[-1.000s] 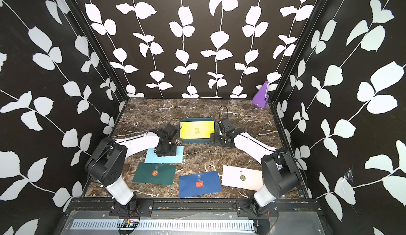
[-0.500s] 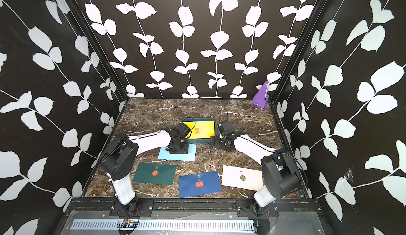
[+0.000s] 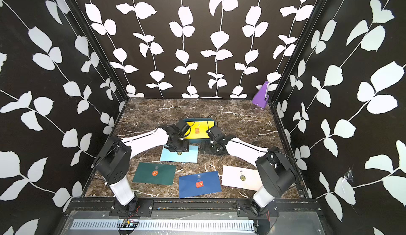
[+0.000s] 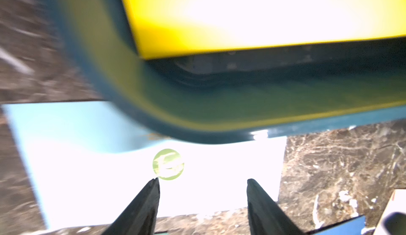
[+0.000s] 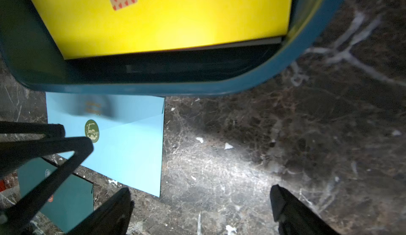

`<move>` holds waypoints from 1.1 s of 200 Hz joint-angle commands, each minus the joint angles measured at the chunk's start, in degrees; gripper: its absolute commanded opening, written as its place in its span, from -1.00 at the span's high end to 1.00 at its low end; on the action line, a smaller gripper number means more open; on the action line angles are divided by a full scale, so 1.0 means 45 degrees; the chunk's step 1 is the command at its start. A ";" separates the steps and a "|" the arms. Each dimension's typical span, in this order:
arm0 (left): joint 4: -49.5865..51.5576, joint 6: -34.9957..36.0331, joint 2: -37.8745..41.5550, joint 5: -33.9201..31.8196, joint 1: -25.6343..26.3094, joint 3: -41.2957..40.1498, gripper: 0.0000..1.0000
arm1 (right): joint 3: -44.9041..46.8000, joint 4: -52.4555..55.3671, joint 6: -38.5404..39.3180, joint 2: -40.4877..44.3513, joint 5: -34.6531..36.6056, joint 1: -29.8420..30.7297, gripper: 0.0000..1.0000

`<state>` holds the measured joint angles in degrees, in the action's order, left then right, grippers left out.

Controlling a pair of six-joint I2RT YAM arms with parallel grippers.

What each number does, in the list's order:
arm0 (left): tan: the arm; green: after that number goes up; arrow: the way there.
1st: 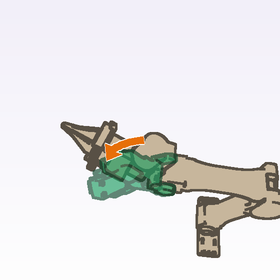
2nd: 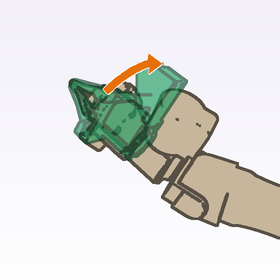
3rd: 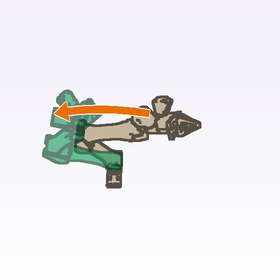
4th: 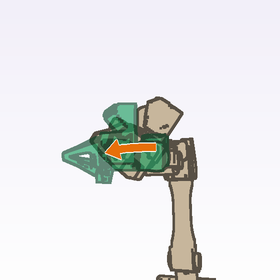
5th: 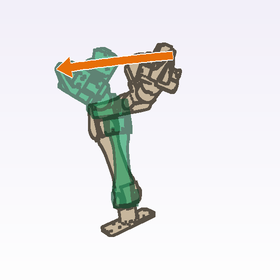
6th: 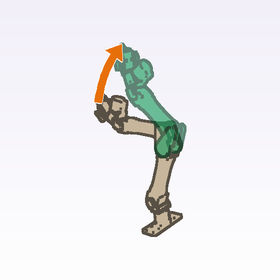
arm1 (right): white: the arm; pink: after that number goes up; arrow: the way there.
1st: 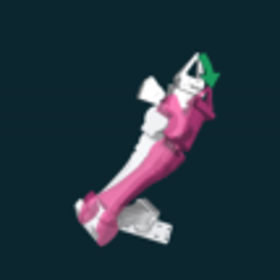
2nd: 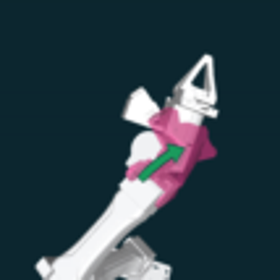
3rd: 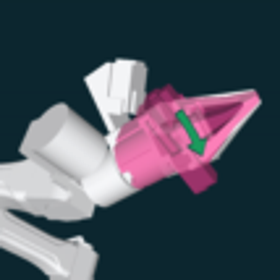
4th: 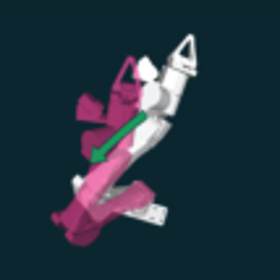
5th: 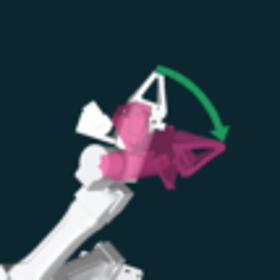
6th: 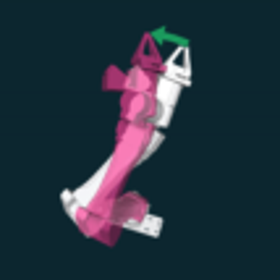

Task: Put the sealed envelopes into the storage box
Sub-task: Pick up the envelope from the center of the board.

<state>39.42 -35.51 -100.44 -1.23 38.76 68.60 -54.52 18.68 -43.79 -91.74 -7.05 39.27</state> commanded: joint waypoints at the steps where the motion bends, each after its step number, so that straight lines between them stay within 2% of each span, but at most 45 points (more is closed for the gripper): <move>1: 0.0720 0.0743 0.0475 -0.0963 -0.0350 -0.0209 -0.31 | -0.0240 -0.0552 -0.1074 -0.0466 0.0439 0.0348 -0.99; 27: 0.0705 0.1708 0.0150 -0.1466 -0.0468 -0.0460 -0.29 | -0.0242 -0.0925 -0.1589 -0.0739 0.0346 0.0724 -0.98; 63: -0.0023 0.1973 -0.0389 -0.0589 -0.0522 -0.1129 -0.26 | -0.0227 -0.1079 -0.1928 -0.0935 0.0262 0.0979 -0.99; 105: -0.0352 0.1415 -0.0336 0.0104 -0.0283 -0.1786 -0.23 | -0.0383 -0.0987 -0.2289 -0.1018 0.0285 0.1136 -0.98; 147: -0.0227 0.0285 -0.0271 0.0855 0.0824 -0.1694 -0.23 | -0.0449 -0.0862 -0.2648 -0.1057 0.0421 0.1171 -0.99; 196: -0.0524 -0.1167 0.0087 0.1417 0.1264 -0.1656 -0.22 | -0.0322 -0.0339 -0.3100 -0.0840 0.1025 0.1158 -0.99; 220: -0.0610 -0.1377 0.0387 0.1499 0.1269 -0.1331 -0.23 | -0.0372 -0.0075 -0.3018 -0.0905 0.1078 0.1118 -0.99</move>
<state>35.20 -38.65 -101.54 3.25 44.27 62.41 -54.68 16.01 -56.82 -96.03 -4.27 44.03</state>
